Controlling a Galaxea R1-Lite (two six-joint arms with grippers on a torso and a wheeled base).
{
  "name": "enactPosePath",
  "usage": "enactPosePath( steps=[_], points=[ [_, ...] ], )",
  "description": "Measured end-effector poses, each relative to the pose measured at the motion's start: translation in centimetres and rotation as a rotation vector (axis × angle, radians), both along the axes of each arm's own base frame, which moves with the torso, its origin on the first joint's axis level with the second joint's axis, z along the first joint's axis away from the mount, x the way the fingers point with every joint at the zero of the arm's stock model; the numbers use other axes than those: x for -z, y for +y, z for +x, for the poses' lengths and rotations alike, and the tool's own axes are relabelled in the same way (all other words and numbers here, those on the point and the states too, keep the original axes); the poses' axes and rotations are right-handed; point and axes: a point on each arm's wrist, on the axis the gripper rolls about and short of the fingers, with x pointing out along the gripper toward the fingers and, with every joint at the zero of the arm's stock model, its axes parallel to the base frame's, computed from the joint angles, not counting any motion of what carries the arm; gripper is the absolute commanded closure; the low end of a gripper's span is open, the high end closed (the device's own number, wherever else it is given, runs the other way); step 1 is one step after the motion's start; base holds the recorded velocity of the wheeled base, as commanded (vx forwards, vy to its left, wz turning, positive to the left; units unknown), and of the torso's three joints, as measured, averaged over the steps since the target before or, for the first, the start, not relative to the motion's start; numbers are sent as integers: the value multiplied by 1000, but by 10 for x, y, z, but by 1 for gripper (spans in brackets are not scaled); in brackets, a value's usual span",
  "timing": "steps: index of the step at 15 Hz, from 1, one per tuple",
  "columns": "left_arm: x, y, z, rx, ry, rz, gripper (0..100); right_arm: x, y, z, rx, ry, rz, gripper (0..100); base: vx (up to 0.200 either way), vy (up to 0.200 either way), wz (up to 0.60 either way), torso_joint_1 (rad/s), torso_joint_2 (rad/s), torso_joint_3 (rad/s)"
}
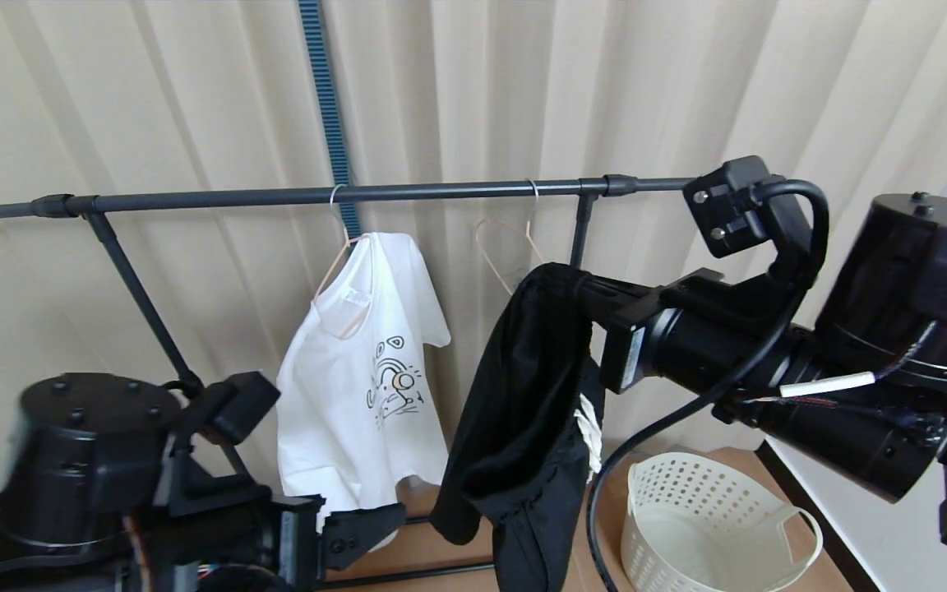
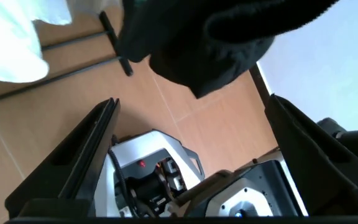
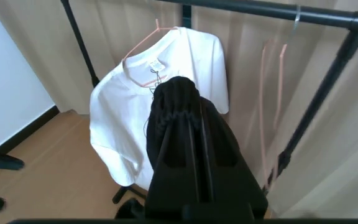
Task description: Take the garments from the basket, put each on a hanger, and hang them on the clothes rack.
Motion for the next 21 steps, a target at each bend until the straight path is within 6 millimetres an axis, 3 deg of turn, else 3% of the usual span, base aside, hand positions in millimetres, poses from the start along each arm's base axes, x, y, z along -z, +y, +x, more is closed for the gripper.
enactPosePath(
  steps=[4, 8, 14, 21],
  points=[
    [32, -46, 32, 49, 10, -15, 0, 10, 14, 9, 25, 30, -5, 100, 0, 0, 0, 0, 0, 0],
    [52, -66, 49, 61, 47, 14, 0, 11, 15, 10, 25, 34, -8, 100, 0, 0, 0, 0, 0, 0],
    [66, -72, 66, 30, 33, -13, 0, 3, 6, 1, 19, 20, 3, 100, 0, 0, 0, 0, 0, 0],
    [45, -61, 61, 13, -32, -70, 0, -1, 1, -3, 18, 9, 13, 100, 0, 0, 0, 0, 0, 0]
  ],
)
